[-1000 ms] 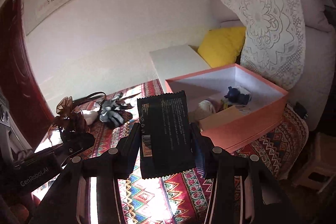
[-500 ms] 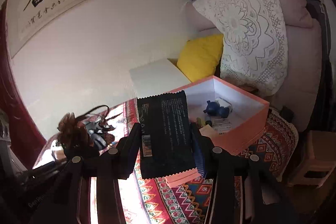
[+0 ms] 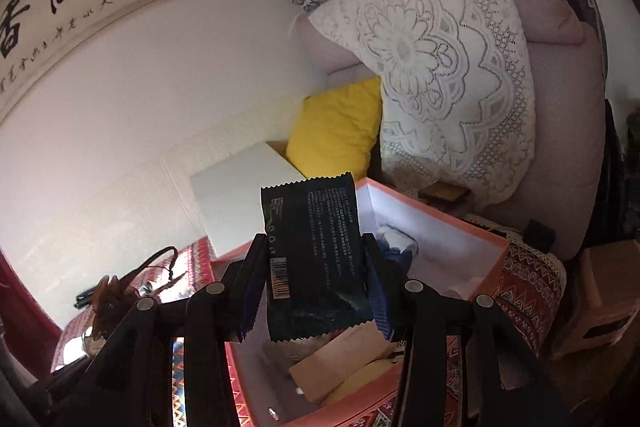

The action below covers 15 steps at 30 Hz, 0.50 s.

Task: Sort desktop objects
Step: 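Carry the packet and pouch into the pink box and open both tools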

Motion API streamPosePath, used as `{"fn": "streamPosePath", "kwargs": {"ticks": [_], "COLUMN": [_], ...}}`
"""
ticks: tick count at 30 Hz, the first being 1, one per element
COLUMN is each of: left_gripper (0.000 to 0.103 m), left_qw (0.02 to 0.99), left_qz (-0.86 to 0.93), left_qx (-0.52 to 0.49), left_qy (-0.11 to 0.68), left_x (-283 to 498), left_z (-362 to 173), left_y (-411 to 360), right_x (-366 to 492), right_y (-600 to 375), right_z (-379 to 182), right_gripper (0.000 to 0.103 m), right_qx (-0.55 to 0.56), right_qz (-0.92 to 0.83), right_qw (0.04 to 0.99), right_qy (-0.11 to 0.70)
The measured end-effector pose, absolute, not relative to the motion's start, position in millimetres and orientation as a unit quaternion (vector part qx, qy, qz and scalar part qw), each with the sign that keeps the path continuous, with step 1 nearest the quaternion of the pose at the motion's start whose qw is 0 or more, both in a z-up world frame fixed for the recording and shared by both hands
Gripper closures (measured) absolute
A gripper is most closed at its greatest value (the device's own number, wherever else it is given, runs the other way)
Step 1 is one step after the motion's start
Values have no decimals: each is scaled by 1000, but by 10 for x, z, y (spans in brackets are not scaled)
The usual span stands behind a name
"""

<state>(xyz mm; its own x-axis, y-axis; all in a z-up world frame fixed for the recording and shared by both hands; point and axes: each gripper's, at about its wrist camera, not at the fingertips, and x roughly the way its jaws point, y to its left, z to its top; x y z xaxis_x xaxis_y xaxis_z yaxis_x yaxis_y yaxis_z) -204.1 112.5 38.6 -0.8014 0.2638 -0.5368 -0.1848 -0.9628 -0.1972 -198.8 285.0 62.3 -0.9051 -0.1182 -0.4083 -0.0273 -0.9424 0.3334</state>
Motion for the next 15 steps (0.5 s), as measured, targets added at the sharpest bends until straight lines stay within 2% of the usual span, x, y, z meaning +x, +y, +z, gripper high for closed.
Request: {"fn": "streamPosePath", "kwargs": {"ticks": [15], "left_gripper": [93], "left_qw": [123], "left_qz": [927], "left_qx": [-353], "left_qy": [-25], "left_x": [-2730], "left_z": [-179], "left_y": [1657], "right_x": [-2692], "right_y": [3021], "right_z": [-105], "right_gripper": [55], "right_qx": [303], "right_qz": [-938], "right_qw": [1], "right_qy": [-171]}}
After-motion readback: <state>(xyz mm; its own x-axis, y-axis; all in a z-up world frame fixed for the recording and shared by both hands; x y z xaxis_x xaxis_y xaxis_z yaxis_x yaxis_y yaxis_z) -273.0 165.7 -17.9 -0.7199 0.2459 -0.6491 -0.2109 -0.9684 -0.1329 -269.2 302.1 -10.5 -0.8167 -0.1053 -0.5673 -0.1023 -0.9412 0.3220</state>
